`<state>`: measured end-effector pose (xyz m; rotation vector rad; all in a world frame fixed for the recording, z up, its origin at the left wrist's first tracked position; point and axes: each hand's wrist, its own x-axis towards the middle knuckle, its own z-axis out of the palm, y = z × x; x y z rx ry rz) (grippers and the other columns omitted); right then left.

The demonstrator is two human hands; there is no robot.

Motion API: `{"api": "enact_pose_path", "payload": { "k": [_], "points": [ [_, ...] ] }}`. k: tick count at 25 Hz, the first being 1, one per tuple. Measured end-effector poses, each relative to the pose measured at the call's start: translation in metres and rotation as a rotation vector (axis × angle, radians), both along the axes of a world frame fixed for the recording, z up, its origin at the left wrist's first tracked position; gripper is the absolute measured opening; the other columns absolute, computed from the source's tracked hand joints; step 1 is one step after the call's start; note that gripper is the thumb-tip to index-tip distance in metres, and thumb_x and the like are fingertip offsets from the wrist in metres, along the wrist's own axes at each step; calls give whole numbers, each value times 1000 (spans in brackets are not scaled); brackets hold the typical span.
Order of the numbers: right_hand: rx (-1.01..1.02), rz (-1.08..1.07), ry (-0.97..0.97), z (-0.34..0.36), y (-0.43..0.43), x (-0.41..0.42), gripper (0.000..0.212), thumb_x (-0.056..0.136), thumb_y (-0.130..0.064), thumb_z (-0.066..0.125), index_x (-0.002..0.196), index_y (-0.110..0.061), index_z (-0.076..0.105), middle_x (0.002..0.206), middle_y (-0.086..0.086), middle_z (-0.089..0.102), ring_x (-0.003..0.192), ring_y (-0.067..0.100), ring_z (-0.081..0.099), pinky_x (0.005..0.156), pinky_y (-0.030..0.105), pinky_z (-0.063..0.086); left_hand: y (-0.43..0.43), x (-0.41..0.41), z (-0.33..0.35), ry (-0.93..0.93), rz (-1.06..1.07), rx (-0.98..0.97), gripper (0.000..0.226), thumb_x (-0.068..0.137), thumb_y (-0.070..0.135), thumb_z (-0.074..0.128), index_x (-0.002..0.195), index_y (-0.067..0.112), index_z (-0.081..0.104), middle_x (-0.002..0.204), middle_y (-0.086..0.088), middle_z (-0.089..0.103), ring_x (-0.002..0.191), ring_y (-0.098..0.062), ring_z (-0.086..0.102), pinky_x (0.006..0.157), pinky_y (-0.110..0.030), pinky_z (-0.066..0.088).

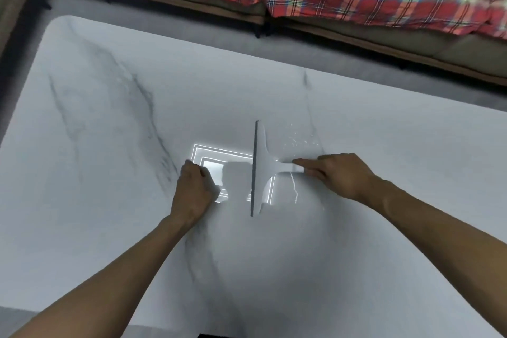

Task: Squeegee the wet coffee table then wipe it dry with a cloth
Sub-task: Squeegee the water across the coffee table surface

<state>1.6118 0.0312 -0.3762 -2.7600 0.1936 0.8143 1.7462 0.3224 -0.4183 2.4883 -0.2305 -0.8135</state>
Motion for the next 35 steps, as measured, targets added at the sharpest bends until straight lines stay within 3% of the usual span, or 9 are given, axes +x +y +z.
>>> {"api": "enact_pose_path", "payload": {
  "k": [4,9,13,17,22,25,28,31,35],
  "points": [
    [-134,-187,38,27,-43,-43,37,101,-50,21,134,-64,27,106,-16,67,97,20,62,67,31,40,-35,7,-10,30,-92,-6,16,81,0,49,80,12,39,115,-24,50,107,-40,53,92,-50,47],
    [10,-485,-154,28,-46,22,39,101,-53,27,139,-50,35,128,-8,63,112,30,59,81,37,46,-53,17,-35,111,-369,164,38,84,8,53,119,-5,46,146,-38,22,142,-44,16,111,-45,31],
    [138,-620,-191,-8,-27,129,45,104,-40,28,148,-33,31,138,9,55,121,42,47,97,43,38,-62,23,-36,206,-428,243,55,86,17,53,134,-1,33,152,-40,-3,145,-47,-5,116,-47,21],
    [70,-613,-164,-27,-9,129,43,104,-36,25,147,-36,30,122,13,63,106,42,54,82,41,41,-67,22,-35,215,-434,253,57,83,16,48,134,-2,31,150,-42,-8,143,-51,-10,118,-50,14],
    [30,-585,-65,-1,0,5,42,103,-40,26,144,-49,24,90,6,70,81,35,63,70,36,49,-69,22,-34,227,-435,258,57,82,18,46,133,-1,30,148,-45,-10,141,-55,-11,118,-51,11],
    [6,-609,59,33,5,-54,42,101,-47,25,143,-51,24,72,-8,64,64,18,59,64,34,50,-71,24,-32,262,-429,276,58,81,18,45,134,-1,28,147,-47,-10,140,-57,-11,118,-51,10],
    [76,-692,20,45,-14,-51,44,100,-50,30,142,-43,38,87,-1,70,77,24,64,73,31,48,-69,23,-31,244,-439,288,56,81,17,43,132,-1,31,147,-46,-7,141,-56,-11,118,-51,11],
    [87,-751,-165,33,-51,12,45,103,-38,36,145,-24,42,117,16,67,103,37,62,90,36,46,-64,18,-36,140,-450,278,47,83,12,38,127,-3,37,143,-44,20,140,-55,7,116,-51,18],
    [146,-911,-141,6,-84,81,43,102,-33,29,143,-25,37,106,15,59,83,29,48,48,31,41,-67,-15,-35,48,-520,218,40,71,4,40,110,0,47,121,-27,42,118,-43,38,100,-40,35]
  ]
}}
